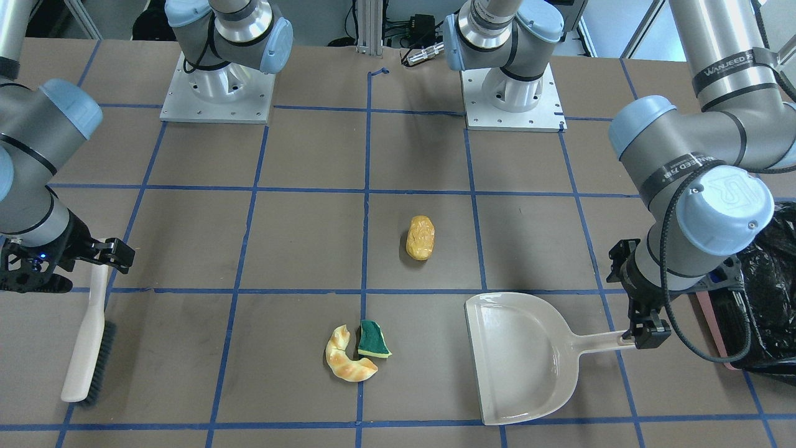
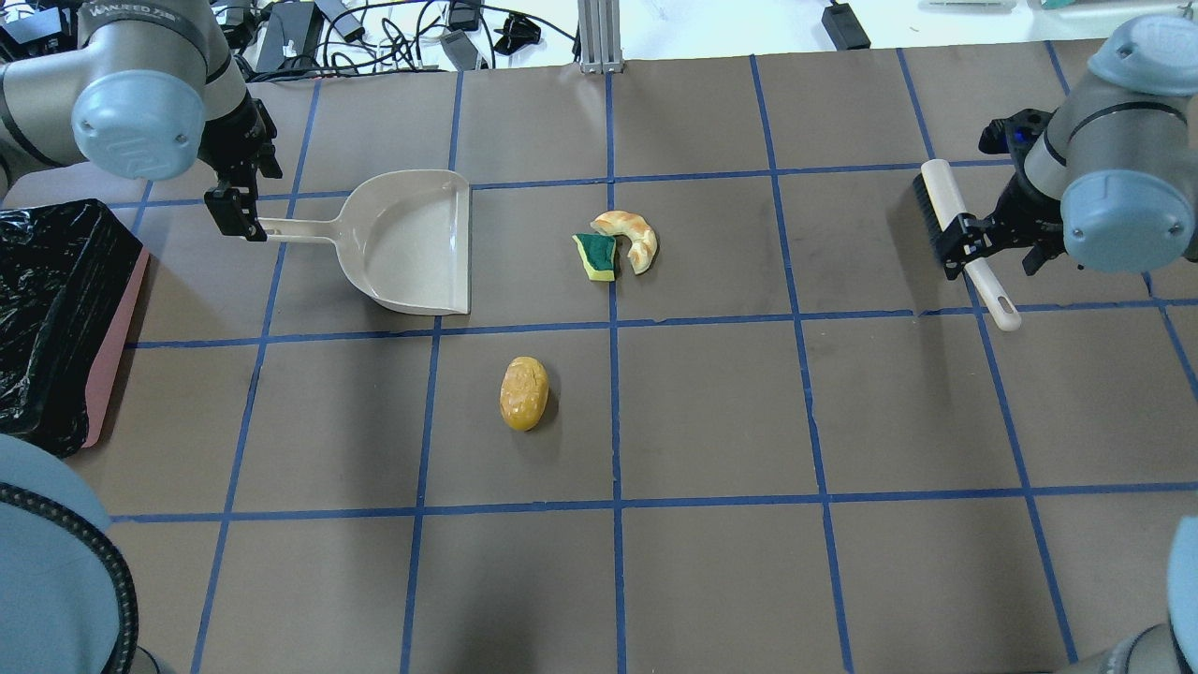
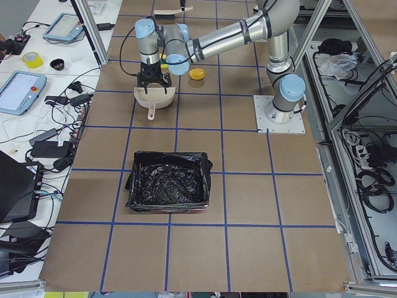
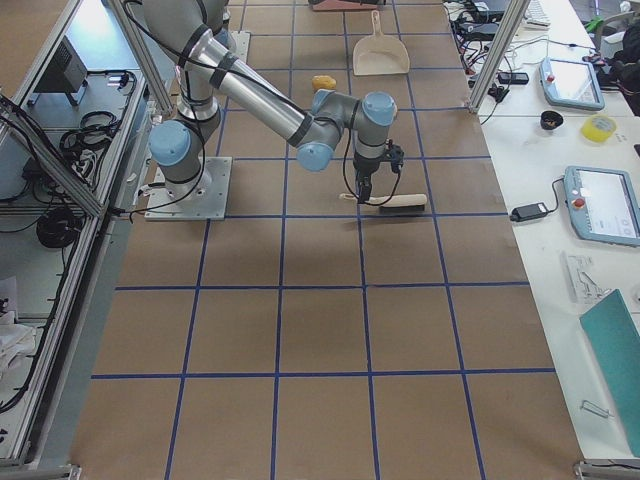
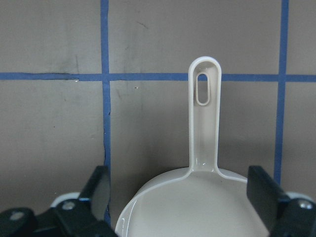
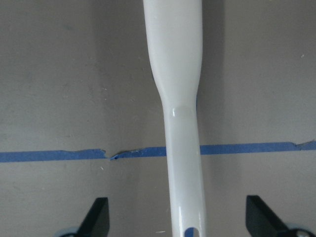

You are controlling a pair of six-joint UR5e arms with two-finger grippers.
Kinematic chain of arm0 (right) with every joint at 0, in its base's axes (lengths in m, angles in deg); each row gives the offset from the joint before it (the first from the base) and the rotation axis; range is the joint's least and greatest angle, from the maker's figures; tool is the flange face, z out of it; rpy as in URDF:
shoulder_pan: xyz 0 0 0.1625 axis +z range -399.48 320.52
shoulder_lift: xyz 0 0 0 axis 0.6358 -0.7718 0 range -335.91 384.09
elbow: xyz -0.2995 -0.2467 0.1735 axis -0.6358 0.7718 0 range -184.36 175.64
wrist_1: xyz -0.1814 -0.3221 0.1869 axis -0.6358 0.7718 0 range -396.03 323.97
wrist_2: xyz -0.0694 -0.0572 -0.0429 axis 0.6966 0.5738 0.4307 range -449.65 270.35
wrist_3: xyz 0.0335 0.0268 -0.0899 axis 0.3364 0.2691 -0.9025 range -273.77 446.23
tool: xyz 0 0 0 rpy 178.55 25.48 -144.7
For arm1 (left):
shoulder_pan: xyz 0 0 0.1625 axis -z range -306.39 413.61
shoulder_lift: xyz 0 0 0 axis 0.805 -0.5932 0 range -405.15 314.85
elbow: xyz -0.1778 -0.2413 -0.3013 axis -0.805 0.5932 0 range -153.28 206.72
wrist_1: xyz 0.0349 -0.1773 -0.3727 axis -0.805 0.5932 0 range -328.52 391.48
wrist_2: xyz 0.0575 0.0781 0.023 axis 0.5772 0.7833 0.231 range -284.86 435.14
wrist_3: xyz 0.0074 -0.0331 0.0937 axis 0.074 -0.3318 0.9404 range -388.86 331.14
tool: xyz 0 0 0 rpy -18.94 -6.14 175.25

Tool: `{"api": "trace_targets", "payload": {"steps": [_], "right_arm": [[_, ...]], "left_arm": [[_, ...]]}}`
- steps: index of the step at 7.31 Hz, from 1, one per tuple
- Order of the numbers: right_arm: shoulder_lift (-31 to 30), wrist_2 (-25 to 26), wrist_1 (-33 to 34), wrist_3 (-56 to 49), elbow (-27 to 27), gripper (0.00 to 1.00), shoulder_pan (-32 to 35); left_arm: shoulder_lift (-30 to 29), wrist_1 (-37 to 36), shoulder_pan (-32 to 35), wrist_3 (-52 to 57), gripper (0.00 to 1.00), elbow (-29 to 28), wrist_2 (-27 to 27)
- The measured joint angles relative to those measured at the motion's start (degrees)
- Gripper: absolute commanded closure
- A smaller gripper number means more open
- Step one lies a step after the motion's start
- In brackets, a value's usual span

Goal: Sweep and dump trash into bin
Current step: 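Grasp the white dustpan handle with left gripper while right grasps the white brush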

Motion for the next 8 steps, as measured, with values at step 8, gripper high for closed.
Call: {"api": "trace_targets", "payload": {"steps": [8], "right_arm": [[0.54,-1.06,0.98,-2.05,-0.97,0.22,-1.79]], "left_arm": [[-8.19,-1.50,-1.35,1.03,0.14,-4.06,0.95]]}}
